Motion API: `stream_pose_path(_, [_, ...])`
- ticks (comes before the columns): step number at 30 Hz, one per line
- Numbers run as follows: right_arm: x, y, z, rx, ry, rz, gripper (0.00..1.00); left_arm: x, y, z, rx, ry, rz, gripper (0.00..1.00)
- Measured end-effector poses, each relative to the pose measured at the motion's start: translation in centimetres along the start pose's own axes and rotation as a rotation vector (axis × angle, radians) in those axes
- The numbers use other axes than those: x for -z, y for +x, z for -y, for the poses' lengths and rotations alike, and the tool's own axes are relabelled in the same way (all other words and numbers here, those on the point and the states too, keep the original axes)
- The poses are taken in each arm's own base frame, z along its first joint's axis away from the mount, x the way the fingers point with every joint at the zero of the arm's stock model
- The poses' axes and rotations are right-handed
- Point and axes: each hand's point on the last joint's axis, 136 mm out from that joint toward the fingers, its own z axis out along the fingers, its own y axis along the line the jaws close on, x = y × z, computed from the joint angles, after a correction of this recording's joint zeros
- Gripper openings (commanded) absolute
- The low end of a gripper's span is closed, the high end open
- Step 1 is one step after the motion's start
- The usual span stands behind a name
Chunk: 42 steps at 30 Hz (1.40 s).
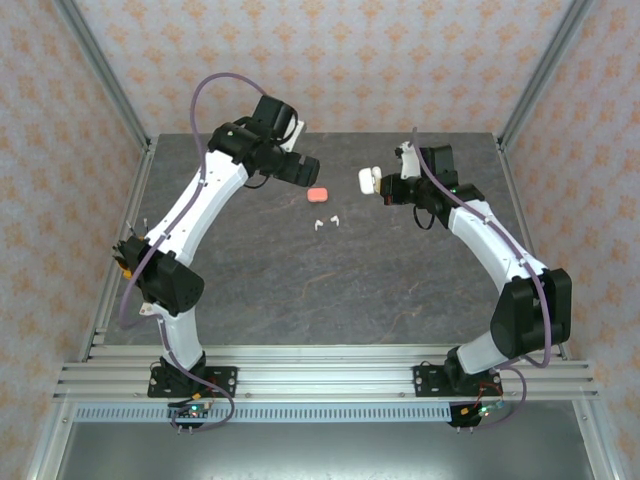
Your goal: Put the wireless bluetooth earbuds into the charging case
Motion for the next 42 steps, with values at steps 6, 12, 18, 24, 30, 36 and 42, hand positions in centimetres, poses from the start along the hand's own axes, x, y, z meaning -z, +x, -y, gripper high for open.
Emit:
stream_pose_path(6, [-0.5,0.0,-1.2,0.101,-0.014,0.015,0.0,0.4,0.1,2.6,-0.096,0.154,-0.001,1.0])
stream_pose_path(12, [-1.5,1.2,-3.0,0.213,-0.047,0.008,0.0,0.4,-0.5,3.8,-0.151,0.232,0.006,1.0])
stream_pose_path(18, [-1.6,1.2,-3.7,0.279,-0.079,0.015,0.0,-1.8,-0.2,5.3,-0.184,0.365,-0.048,1.0])
stream_pose_path(24, [-2.3,2.0,-4.4,0.352,-0.128,-0.01,0.0,-2.6,2.3,7.2,-0.246,0.524,-0.147,0.99])
stream_pose_path(30, [-2.6,2.7,-4.9,0.414,-0.172,-0.028,0.0,-1.4,4.0,8.8,-0.292,0.654,-0.2,0.91])
stream_pose_path(36, [-2.4,2.8,-5.9,0.438,-0.223,-0.026,0.0,-0.9,5.7,10.0,-0.293,0.769,-0.26,0.87])
stream_pose_path(42, [-1.0,2.4,-7.2,0.455,-0.258,0.006,0.0,-0.4,6.5,10.7,-0.288,0.84,-0.289,0.82])
